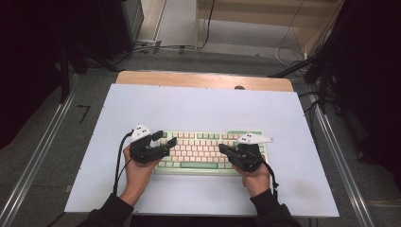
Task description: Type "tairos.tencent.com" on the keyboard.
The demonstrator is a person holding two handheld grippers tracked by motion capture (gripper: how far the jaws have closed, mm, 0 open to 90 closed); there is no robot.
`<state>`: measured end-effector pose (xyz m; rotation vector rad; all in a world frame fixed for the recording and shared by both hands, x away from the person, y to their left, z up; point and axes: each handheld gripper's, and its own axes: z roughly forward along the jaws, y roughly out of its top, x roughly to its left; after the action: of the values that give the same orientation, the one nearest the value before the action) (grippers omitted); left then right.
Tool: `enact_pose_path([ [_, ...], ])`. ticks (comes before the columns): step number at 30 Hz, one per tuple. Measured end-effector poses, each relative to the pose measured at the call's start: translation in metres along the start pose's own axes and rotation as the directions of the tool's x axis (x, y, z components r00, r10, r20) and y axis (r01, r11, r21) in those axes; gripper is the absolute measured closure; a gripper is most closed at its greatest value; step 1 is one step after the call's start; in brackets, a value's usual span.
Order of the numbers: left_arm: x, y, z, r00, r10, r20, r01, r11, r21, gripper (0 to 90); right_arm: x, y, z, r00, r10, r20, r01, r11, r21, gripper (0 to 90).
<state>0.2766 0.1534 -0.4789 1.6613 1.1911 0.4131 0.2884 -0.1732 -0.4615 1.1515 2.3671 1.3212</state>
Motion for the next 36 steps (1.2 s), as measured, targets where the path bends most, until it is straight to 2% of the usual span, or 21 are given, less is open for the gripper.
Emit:
enact_pose_path([
  [14,0.001,-0.004,-0.003,1.0000,-0.008,0.004,0.008,1.0000,-0.001,35.3,0.001,-0.003,-0.009,0.9999,-0.009,0.005,0.009,1.000,0.001,87.4],
  [22,-0.001,-0.006,-0.002,0.9999,0.007,0.015,-0.007,0.9999,0.010,35.2,0.001,-0.010,-0.005,0.9997,-0.015,0.017,0.014,0.999,0.047,87.4],
  [28,-0.002,-0.006,-0.002,0.9998,0.013,0.017,-0.013,0.9998,0.015,35.3,0.002,-0.014,0.004,0.9996,-0.019,0.023,0.016,0.994,0.106,87.4],
  [36,-0.003,-0.006,-0.002,0.9997,0.013,0.019,-0.014,0.9998,0.017,35.3,0.000,-0.016,0.009,0.9995,-0.016,0.028,0.012,0.990,0.139,87.4],
])
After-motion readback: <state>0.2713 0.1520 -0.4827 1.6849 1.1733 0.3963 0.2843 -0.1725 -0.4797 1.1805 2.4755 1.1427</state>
